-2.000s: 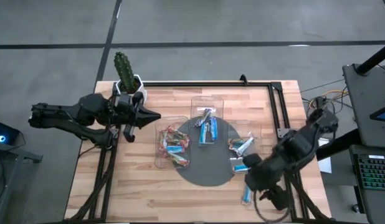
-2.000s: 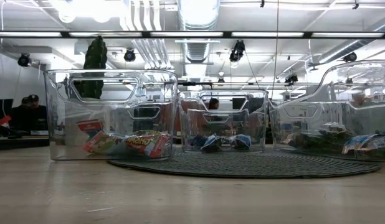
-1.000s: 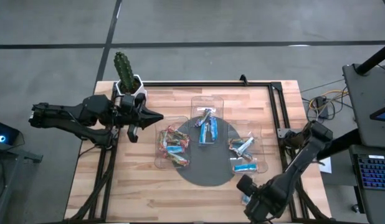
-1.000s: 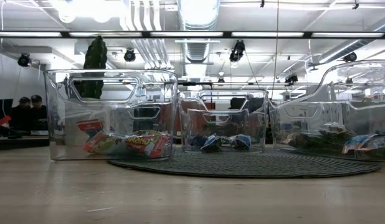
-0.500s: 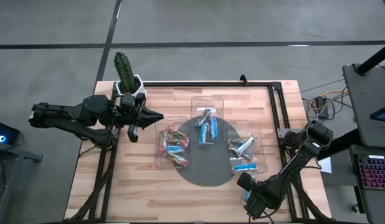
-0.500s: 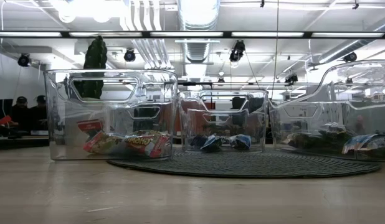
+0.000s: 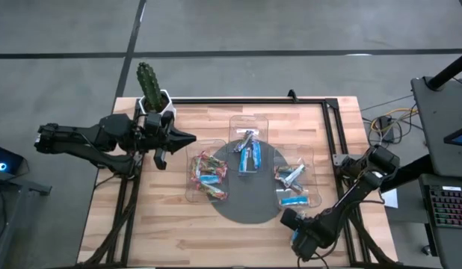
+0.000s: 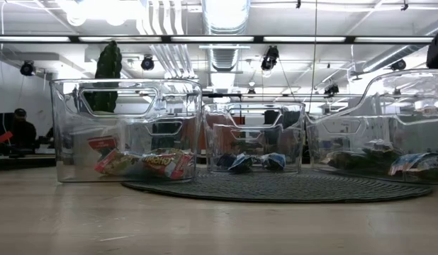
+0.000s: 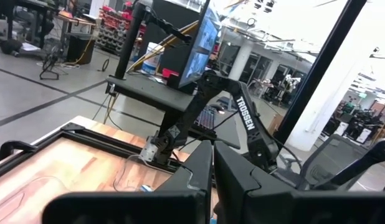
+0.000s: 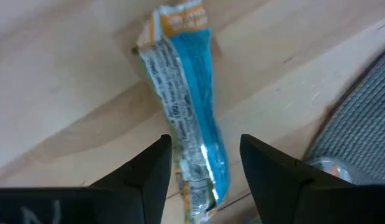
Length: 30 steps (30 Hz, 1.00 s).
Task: Pick and place Granola Bars by type
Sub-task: Put the yellow granola bar into the right transparent bin
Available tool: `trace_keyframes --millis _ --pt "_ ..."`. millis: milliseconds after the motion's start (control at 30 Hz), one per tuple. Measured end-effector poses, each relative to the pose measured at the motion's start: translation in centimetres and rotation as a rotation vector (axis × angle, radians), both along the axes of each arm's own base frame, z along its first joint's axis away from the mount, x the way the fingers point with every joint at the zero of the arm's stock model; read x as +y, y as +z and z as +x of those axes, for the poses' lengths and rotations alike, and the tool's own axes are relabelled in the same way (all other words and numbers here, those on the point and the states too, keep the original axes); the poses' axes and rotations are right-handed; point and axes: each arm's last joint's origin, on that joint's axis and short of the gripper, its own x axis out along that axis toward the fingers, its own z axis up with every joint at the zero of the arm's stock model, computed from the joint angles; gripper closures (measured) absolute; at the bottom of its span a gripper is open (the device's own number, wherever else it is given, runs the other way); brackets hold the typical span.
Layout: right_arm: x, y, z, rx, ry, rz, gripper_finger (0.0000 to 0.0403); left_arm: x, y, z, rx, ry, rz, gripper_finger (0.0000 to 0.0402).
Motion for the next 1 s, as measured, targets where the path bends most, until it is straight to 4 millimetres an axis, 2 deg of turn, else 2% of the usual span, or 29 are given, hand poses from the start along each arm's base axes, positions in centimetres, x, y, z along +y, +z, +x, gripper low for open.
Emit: trace_keyframes --millis 233,500,600,833,1000 --pt "-0.4 -1.8 -0.4 -0.017 0.033 0.029 0.0232 0.0 0.0 0.0 0.0 0.007 -0.005 0.0401" --pt "-0.7 -2.3 -0.6 -0.02 0.031 0.035 0.024 0.1 0.0 0.0 0.0 0.016 -0.012 0.0401" --pt "-0.7 -2.3 -0.6 -0.019 0.028 0.034 0.0261 0.1 0.0 0.0 0.0 0.017 -0.013 0.0401" --pt "-0.1 -1.6 0.0 -0.036 0.024 0.051 0.0345 0.1 0.0 0.0 0.0 0.022 -0.014 0.0401" --pt "0.3 -0.1 0.4 -0.031 0.023 0.045 0.0369 0.1 0.0 0.0 0.0 0.024 -0.014 0.0401"
